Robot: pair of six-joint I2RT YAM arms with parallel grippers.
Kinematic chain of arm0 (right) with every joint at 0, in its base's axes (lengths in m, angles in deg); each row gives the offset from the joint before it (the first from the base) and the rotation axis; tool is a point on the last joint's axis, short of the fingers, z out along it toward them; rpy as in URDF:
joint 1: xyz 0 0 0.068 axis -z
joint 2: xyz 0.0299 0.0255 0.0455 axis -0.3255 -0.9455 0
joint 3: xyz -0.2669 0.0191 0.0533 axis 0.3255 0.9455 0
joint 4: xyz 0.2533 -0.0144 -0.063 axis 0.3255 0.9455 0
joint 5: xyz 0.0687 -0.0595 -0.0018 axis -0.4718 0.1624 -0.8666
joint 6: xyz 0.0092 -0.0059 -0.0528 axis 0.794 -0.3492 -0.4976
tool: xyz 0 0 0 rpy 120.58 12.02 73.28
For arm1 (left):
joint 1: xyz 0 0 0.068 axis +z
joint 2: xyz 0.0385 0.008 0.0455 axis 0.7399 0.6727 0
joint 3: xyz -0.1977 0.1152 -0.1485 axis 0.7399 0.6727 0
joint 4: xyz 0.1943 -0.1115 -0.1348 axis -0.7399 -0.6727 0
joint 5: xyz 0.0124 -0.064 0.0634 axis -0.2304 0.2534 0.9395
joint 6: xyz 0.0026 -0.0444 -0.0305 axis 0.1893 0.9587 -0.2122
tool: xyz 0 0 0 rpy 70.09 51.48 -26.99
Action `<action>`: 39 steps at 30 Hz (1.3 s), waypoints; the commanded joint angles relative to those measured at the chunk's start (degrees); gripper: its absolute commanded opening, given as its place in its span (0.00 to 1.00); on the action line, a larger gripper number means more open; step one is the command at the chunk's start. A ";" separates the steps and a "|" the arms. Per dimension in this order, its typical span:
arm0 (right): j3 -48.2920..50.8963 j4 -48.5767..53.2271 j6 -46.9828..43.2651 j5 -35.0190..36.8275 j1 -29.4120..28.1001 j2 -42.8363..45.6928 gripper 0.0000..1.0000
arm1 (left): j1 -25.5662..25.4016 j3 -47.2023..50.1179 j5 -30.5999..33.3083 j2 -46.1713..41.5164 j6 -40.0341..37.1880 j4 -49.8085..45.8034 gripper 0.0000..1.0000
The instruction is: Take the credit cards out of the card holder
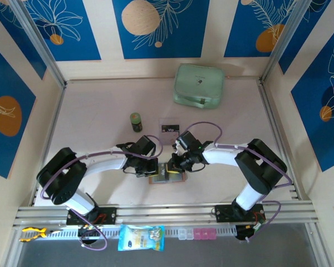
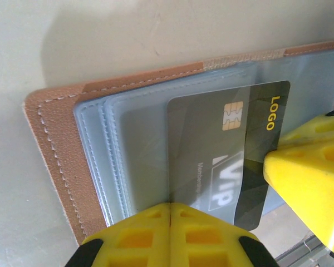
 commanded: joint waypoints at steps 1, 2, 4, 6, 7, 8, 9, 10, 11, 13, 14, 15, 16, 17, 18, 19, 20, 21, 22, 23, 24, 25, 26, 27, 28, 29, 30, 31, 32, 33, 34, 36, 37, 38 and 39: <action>1.21 -2.11 -0.87 -2.62 0.12 1.31 0.12 | -0.37 -0.17 1.07 1.43 -0.05 -1.17 0.03; 1.34 -2.74 -0.77 -3.07 0.12 1.24 0.12 | -0.35 -0.10 1.08 1.36 -0.07 -1.14 0.03; 1.35 -3.41 -0.55 -3.82 0.12 0.87 0.13 | -0.39 -0.09 1.17 1.34 0.03 -1.13 0.03; 1.17 -3.66 -0.54 -4.09 0.03 0.52 0.14 | -0.36 -0.04 1.17 1.41 0.02 -1.03 0.03; 1.11 -3.79 -0.46 -4.27 -0.05 0.42 0.14 | -0.37 -0.02 1.13 1.41 0.04 -1.03 0.03; 1.06 -3.88 -0.31 -4.29 -0.06 0.34 0.13 | -0.43 -0.07 1.18 1.34 -0.04 -1.01 0.03; 1.02 -4.04 -0.33 -4.38 -0.10 0.38 0.14 | -0.38 -0.04 1.17 1.29 -0.02 -0.97 0.03; 1.17 -4.34 -0.22 -4.54 -0.14 0.33 0.13 | -0.39 0.00 1.17 1.23 0.03 -1.03 0.03; 1.25 -4.64 -0.07 -4.69 -0.14 0.27 0.14 | -0.39 0.01 1.25 1.17 0.04 -0.88 0.03; 1.26 -5.23 -0.08 -5.31 -0.17 -0.15 0.13 | -0.37 -0.01 1.10 1.16 -0.03 -1.03 0.03; 1.17 -5.50 0.03 -5.82 -0.11 -0.46 0.13 | -0.40 -0.07 1.17 1.16 -0.05 -1.11 0.03; 1.13 -5.95 0.23 -6.18 -0.07 -0.74 0.14 | -0.39 -0.15 1.22 1.16 -0.09 -1.19 0.03; 1.25 -6.27 0.49 -6.45 -0.10 -0.97 0.14 | -0.43 -0.17 1.25 1.16 -0.14 -1.16 0.03; 1.26 -6.57 0.62 -6.64 -0.09 -1.16 0.13 | -0.36 -0.25 1.27 1.16 -0.14 -1.13 0.03; 1.26 -6.77 0.65 -6.67 -0.14 -1.24 0.13 | -0.38 -0.22 1.18 1.25 -0.14 -1.13 0.03; 1.26 -6.70 0.77 -6.54 -0.15 -1.25 0.13 | -0.37 -0.31 1.18 1.25 -0.15 -1.19 0.03; 1.18 -6.28 0.61 -6.27 -0.18 -1.15 0.13 | -0.42 -0.34 1.19 1.31 -0.20 -1.19 0.03; 1.09 -5.92 0.53 -5.91 -0.15 -1.00 0.12 | -0.37 -0.43 1.18 1.26 -0.24 -1.13 0.03; 1.08 -5.51 0.51 -5.46 -0.12 -0.75 0.11 | -0.38 -0.44 1.24 1.25 -0.22 -1.26 0.03; 0.98 -4.93 0.30 -4.98 -0.10 -0.51 0.11 | -0.34 -0.43 1.26 1.25 -0.22 -1.36 0.03; 0.99 -4.41 0.12 -4.48 -0.09 -0.23 0.10 | -0.40 -0.39 1.34 1.16 -0.22 -1.38 0.03; 1.00 -3.76 -0.18 -3.89 -0.08 0.10 0.10 | -0.34 -0.41 1.35 1.11 -0.31 -1.44 0.03; 0.99 -3.07 -0.48 -3.40 0.03 0.40 0.09 | -0.35 -0.38 1.43 1.13 -0.33 -1.49 0.03; 1.00 -2.54 -0.72 -3.07 0.21 0.65 0.09 | -0.35 -0.35 1.43 1.15 -0.32 -1.55 0.03; 1.00 -1.99 -1.09 -2.75 0.40 0.98 0.09 | -0.42 -0.35 1.43 1.16 -0.31 -1.55 0.03; 1.16 -1.36 -1.38 -2.56 0.55 1.33 0.08 | -0.34 -0.35 1.50 1.16 -0.36 -1.56 0.02; 1.30 -1.10 -1.57 -2.46 0.73 1.70 0.08 | -0.38 -0.39 1.44 1.16 -0.33 -1.60 0.02; 1.50 -0.79 -1.81 -2.35 0.98 2.11 0.08 | -0.35 -0.36 1.44 1.16 -0.37 -1.65 0.03; 1.76 -0.55 -1.94 -2.36 1.32 2.58 0.08 | -0.35 -0.36 1.45 1.06 -0.32 -1.73 0.03; 1.89 -0.19 -2.16 -2.36 1.60 2.98 0.08 | -0.34 -0.44 1.44 1.07 -0.37 -1.82 0.03; 2.06 0.06 -2.38 -2.36 1.95 3.43 0.08 | -0.35 -0.41 1.52 0.99 -0.36 -1.87 0.02; 2.42 0.66 -2.72 -2.27 2.61 4.35 0.08 | -0.38 -0.36 1.63 0.77 -0.33 -1.99 0.03; 2.66 1.05 -2.99 -2.27 2.96 4.99 0.08 | -0.41 -0.41 1.61 0.77 -0.35 -2.06 0.03; 2.78 1.39 -3.22 -2.28 3.34 5.53 0.08 | -0.38 -0.50 1.61 0.79 -0.33 -2.09 0.02; 2.86 1.79 -3.42 -2.28 3.72 6.04 0.07 | -0.35 -0.51 1.64 0.81 -0.36 -2.04 0.03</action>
